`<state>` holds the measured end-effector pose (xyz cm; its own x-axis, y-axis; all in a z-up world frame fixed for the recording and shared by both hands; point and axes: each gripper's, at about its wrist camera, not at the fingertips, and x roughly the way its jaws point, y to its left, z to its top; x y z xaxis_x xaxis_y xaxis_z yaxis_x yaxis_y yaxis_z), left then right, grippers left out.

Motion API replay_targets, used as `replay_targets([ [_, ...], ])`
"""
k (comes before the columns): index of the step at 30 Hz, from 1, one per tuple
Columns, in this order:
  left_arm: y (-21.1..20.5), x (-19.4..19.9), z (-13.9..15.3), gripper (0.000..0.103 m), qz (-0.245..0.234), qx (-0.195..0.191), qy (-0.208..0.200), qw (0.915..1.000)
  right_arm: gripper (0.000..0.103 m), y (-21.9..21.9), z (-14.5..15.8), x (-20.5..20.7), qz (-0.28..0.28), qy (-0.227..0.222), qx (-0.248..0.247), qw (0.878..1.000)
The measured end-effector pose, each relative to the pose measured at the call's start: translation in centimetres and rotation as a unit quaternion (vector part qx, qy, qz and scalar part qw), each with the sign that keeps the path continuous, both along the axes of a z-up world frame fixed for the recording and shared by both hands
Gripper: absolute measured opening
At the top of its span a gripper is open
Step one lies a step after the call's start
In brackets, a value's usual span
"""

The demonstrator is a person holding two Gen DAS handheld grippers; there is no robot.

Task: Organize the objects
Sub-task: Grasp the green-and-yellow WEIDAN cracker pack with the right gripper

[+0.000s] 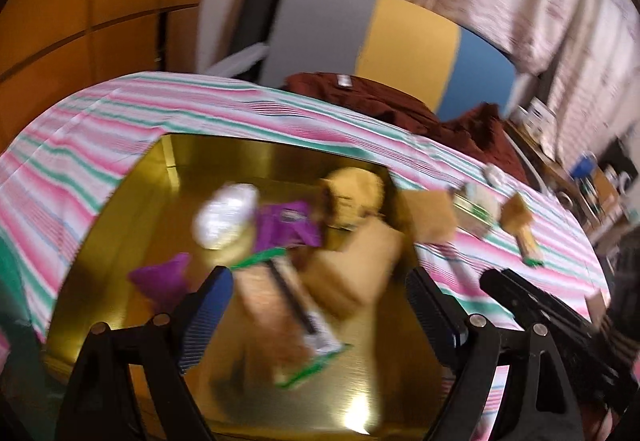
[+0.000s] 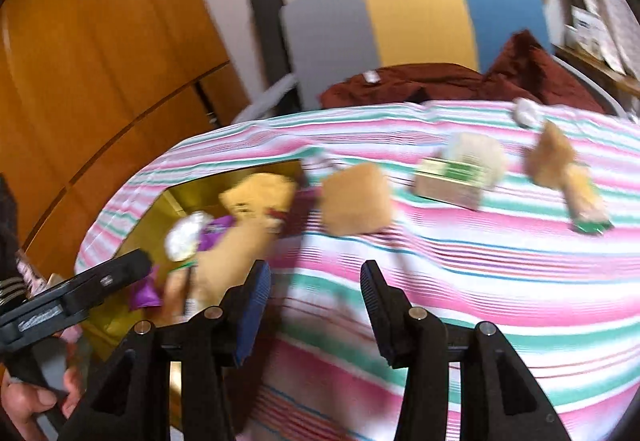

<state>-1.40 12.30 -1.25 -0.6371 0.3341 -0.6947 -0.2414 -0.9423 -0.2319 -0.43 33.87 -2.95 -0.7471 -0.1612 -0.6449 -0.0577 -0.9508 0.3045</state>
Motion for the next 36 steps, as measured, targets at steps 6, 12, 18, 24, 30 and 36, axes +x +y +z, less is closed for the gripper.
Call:
replay_targets([
  [6, 5.1, 1.8, 0.4, 0.091, -0.075, -0.013, 0.011, 0.9970, 0.047, 6.1, -1.7, 2.0, -0.068, -0.019, 0.016, 0.997],
  [12, 9.8, 3.6, -0.1, 0.093, -0.144, -0.023, 0.008, 0.9893, 0.049, 12.5, -2.9, 3.3, -0.145, -0.037, 0.046, 0.988],
  [18, 13.7, 4.9, -1.1, 0.097, -0.195, -0.016, -0.008, 0.9806, 0.064, 18.0, -2.1, 2.5, -0.204, -0.033, 0.065, 0.976],
  [24, 16.0, 5.2, -2.0, 0.098, -0.208, -0.037, -0.021, 0.9772, 0.064, 21.4, -2.2, -2.3, -0.209, -0.054, 0.110, 0.970],
  [30, 16.7, 4.2, -2.2, 0.099, -0.198, -0.048, -0.026, 0.9787, 0.064, 23.7, -4.7, -5.7, -0.211, -0.089, 0.122, 0.966],
  [36, 17.9, 2.5, -3.0, 0.100, -0.182, -0.044, -0.044, 0.9812, 0.060, 24.9, -5.9, -5.8, -0.206, -0.092, 0.079, 0.971],
])
